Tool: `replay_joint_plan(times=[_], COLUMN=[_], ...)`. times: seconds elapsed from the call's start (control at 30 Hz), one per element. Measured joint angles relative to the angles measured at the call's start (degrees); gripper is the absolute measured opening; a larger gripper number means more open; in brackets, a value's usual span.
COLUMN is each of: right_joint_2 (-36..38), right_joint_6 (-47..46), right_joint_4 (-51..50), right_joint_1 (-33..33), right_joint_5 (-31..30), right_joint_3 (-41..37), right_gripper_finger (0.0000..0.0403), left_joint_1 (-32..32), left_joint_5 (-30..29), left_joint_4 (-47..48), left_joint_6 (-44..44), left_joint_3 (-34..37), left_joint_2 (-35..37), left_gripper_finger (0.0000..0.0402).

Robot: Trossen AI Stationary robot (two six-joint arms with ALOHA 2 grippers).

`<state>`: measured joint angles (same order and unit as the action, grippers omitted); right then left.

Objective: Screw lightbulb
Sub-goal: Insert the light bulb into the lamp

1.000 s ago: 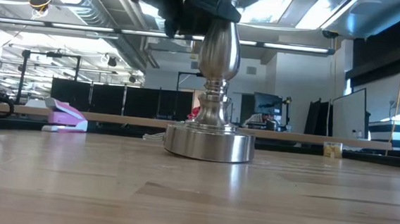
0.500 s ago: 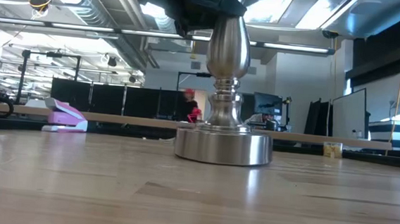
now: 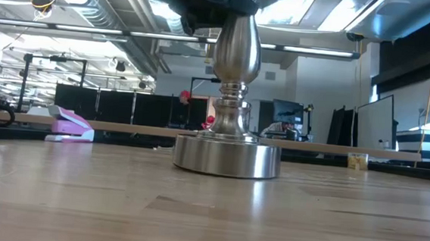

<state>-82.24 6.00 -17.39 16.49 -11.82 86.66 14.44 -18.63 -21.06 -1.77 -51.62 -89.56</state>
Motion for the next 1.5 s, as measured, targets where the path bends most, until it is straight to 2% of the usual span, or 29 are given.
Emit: replay_joint_plan(times=[0.17, 0.33, 0.43, 0.7, 1.5], right_joint_2=[0.1, -0.33, -1.41, -2.42, -4.24], right_joint_6=[1.04, 1.71, 0.07, 0.35, 1.52], right_joint_4=[-0.49, -0.67, 0.21, -0.19, -3.42], right_joint_1=[-0.05, -4.05, -6.77, -7.86, -7.82], right_joint_5=[6.94, 22.08, 26.07, 27.95, 28.21], right_joint_3=[3.17, 3.35, 3.33, 3.33, 3.42], right_gripper_finger=[0.0156, 0.0156, 0.0156, 0.0156, 0.0156], left_joint_1=[0.19, 0.41, 0.85, 1.59, 3.23], left_joint_5=[-0.04, 2.81, 3.91, 4.28, 3.28], left_joint_4=[0.54, 0.43, 0.26, 0.04, -0.21], left_joint_6=[0.01, 0.14, 0.45, 0.07, 1.83], left_joint_3=[-0.05, -0.08, -0.08, -0.08, -1.7], left_joint_2=[0.09, 0.09, 0.09, 0.09, 0.17], left_gripper_finger=[0.0141, 0.0141, 0.0141, 0.0141, 0.0133])
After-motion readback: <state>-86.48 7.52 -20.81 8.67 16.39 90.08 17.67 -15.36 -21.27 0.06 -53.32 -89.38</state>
